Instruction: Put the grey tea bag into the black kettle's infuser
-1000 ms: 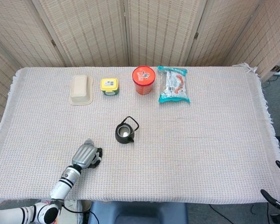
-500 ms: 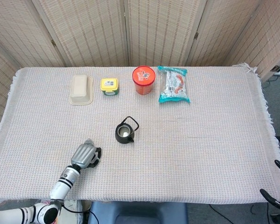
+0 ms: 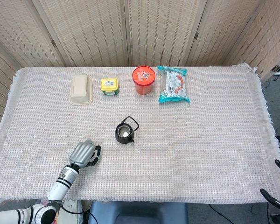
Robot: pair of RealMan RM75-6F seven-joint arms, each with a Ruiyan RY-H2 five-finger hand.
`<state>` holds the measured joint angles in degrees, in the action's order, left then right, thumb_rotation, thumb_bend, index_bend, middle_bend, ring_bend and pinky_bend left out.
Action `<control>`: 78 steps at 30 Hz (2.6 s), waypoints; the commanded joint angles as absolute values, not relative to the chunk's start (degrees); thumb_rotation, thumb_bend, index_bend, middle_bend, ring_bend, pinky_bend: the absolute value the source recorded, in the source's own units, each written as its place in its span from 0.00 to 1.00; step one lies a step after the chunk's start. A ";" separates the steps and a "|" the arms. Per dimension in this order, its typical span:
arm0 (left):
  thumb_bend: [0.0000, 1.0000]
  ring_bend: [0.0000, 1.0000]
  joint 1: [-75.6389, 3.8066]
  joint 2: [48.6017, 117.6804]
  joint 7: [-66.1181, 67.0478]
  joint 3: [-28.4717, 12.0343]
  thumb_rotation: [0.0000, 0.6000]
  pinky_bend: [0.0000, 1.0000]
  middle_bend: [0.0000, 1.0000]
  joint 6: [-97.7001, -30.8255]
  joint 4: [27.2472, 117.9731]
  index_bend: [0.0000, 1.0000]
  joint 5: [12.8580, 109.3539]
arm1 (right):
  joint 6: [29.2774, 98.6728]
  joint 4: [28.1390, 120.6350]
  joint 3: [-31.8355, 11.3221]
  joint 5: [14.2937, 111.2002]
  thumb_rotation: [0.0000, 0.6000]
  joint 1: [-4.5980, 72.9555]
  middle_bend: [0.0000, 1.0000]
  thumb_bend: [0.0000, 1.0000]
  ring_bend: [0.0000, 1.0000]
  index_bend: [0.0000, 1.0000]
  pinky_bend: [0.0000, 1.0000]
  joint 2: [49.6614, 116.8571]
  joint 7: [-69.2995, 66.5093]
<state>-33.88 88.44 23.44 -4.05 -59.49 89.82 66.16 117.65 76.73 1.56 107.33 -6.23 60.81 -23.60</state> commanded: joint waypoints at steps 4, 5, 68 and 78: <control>0.48 1.00 -35.20 83.19 33.21 -6.68 1.00 1.00 1.00 -63.38 99.65 0.63 64.37 | 117.76 76.52 1.49 107.02 1.00 -6.24 0.00 0.10 0.00 0.00 0.00 60.72 -24.32; 0.48 1.00 -35.59 82.65 34.62 -7.11 1.00 1.00 1.00 -63.58 100.71 0.63 63.79 | 117.68 76.56 1.47 107.00 1.00 -6.19 0.00 0.10 0.00 0.00 0.00 60.71 -24.33; 0.48 1.00 -71.11 74.76 61.61 -16.22 1.00 1.00 1.00 -62.65 105.53 0.63 29.00 | 104.11 85.18 -2.60 96.12 1.00 -2.79 0.00 0.10 0.00 0.00 0.00 57.94 -21.59; 0.48 1.00 -72.23 73.90 60.32 -14.69 1.00 1.00 1.00 -62.87 104.09 0.63 29.33 | 102.83 86.00 -2.84 95.62 1.00 -2.45 0.00 0.10 0.00 0.00 0.00 57.88 -20.52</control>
<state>-72.16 73.96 60.39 -14.75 -62.93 104.15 29.34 102.84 85.98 -2.82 95.63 -2.44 57.88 -20.54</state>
